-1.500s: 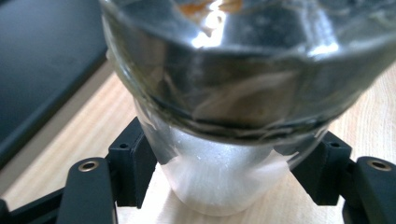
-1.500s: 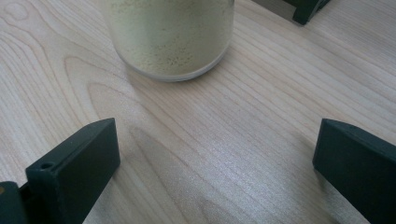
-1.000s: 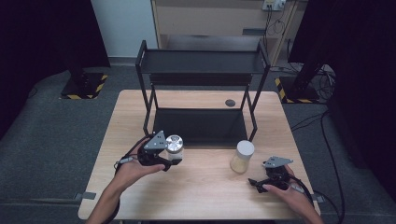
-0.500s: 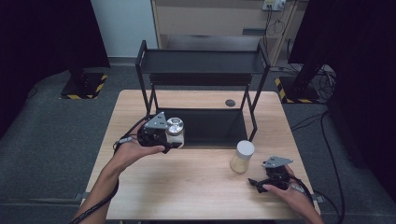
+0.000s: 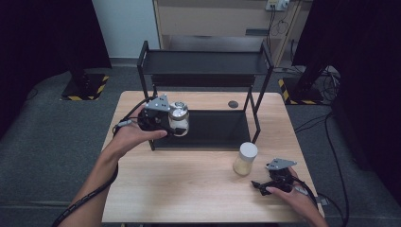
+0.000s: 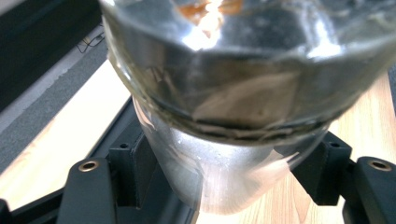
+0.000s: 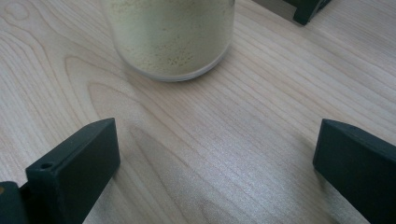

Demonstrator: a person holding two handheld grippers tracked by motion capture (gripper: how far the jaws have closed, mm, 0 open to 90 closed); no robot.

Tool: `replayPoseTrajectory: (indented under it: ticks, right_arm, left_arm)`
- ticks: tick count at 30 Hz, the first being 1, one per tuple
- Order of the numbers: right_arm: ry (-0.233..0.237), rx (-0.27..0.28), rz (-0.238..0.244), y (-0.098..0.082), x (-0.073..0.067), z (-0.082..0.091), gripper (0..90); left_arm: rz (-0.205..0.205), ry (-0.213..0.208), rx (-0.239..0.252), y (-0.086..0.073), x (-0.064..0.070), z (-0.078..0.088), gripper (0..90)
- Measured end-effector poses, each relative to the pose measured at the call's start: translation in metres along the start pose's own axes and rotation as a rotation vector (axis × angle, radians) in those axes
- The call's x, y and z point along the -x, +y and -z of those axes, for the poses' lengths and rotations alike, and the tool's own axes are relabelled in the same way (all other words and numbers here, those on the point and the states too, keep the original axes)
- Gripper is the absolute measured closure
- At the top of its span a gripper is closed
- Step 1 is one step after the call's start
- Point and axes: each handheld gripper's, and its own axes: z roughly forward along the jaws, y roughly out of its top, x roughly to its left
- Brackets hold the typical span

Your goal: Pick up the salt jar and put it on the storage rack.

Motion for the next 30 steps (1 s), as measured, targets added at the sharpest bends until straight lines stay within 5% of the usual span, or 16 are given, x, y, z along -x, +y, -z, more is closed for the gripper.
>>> replayPoseTrajectory:
  ticks: [20, 30]
  right_arm:
    - [0.001, 0.001, 0.001, 0.0, 0.0, 0.0, 1.2]
    - [0.002, 0.001, 0.001, 0.0, 0.001, 0.0, 1.2]
  left_arm:
    - [-0.021, 0.023, -0.031, 0.07, -0.022, 0.035, 29.7]
    - [0.003, 0.042, -0.031, 0.09, -0.034, 0.048, 29.7]
